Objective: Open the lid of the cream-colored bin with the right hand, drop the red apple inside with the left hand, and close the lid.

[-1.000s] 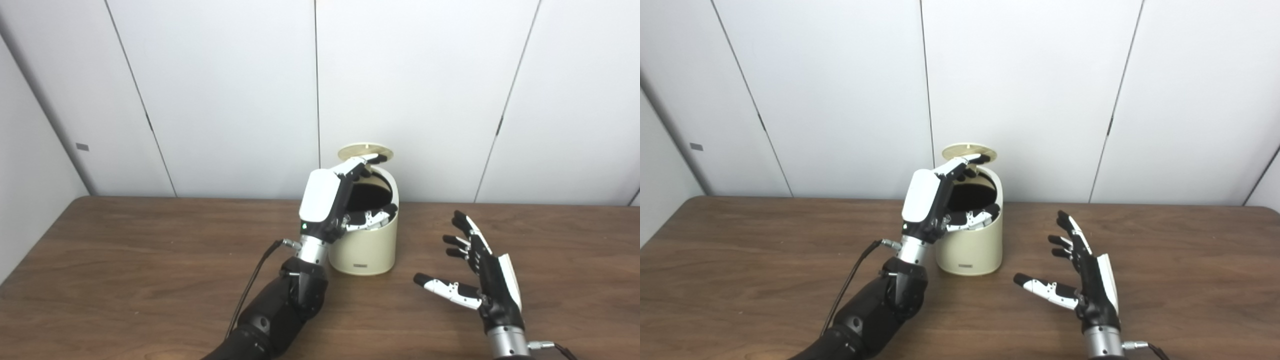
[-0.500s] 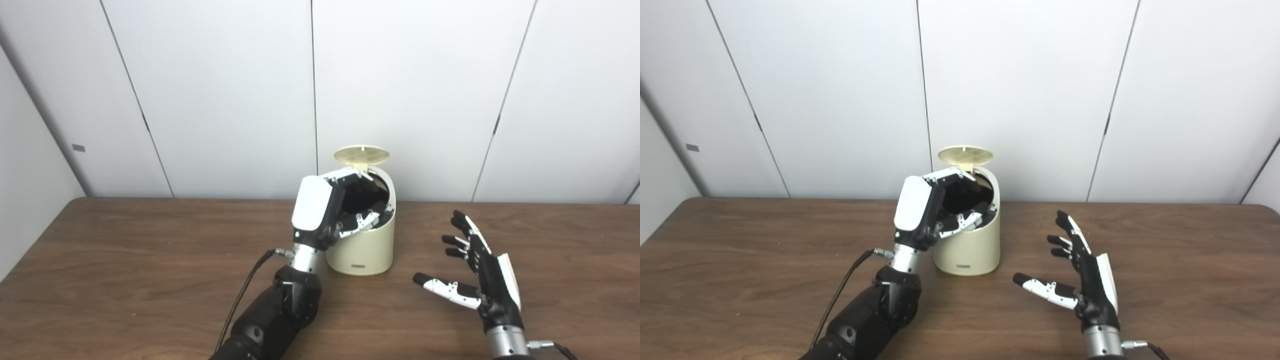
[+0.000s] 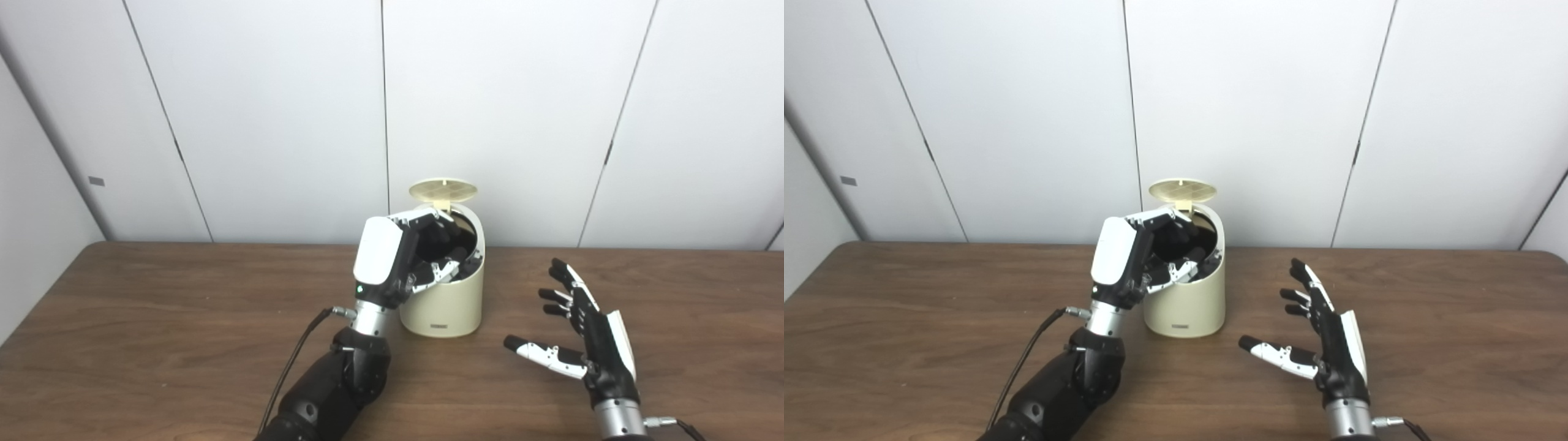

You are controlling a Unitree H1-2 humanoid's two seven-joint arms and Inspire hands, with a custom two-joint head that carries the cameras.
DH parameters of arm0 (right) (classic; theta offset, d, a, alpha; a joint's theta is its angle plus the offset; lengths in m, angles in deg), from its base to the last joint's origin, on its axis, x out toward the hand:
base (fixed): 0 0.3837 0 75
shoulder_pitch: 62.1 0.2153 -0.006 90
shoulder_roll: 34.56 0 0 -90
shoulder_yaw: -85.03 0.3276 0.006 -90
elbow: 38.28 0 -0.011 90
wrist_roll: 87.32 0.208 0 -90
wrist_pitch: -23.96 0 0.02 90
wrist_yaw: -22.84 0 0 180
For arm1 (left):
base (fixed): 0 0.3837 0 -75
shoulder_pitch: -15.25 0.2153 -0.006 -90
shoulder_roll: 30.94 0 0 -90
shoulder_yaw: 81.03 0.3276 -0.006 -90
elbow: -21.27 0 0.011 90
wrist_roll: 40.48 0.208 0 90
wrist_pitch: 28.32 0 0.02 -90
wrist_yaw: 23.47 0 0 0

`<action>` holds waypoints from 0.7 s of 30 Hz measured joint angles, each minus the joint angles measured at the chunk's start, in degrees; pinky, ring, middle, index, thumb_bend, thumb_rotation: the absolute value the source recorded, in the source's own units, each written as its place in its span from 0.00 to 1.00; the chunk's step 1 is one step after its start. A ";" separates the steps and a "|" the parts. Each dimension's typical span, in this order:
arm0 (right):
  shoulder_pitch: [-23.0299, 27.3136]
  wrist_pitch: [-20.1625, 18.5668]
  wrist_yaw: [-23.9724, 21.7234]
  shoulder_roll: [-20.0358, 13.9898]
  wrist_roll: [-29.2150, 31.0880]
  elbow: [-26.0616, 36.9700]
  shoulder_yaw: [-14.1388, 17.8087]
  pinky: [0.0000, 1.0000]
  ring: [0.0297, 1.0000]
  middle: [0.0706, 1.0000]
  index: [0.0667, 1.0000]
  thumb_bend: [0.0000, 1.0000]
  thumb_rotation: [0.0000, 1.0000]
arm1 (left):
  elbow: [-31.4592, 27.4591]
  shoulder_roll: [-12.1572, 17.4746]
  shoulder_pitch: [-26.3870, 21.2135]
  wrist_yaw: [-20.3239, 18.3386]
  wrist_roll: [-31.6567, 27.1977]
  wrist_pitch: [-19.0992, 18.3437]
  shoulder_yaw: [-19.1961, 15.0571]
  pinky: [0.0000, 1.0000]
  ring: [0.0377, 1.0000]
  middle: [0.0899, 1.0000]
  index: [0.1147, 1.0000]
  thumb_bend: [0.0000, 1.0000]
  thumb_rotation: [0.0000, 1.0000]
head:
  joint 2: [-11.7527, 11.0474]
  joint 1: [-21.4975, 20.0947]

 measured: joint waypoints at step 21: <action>0.02 0.00 -0.88 -0.38 0.08 -0.24 0.08 0.71 0.79 0.89 0.89 0.80 0.18 | -14.44 2.51 1.71 -1.97 -1.40 -0.61 -5.18 0.37 0.44 0.43 0.43 0.52 0.00 | -0.26 1.05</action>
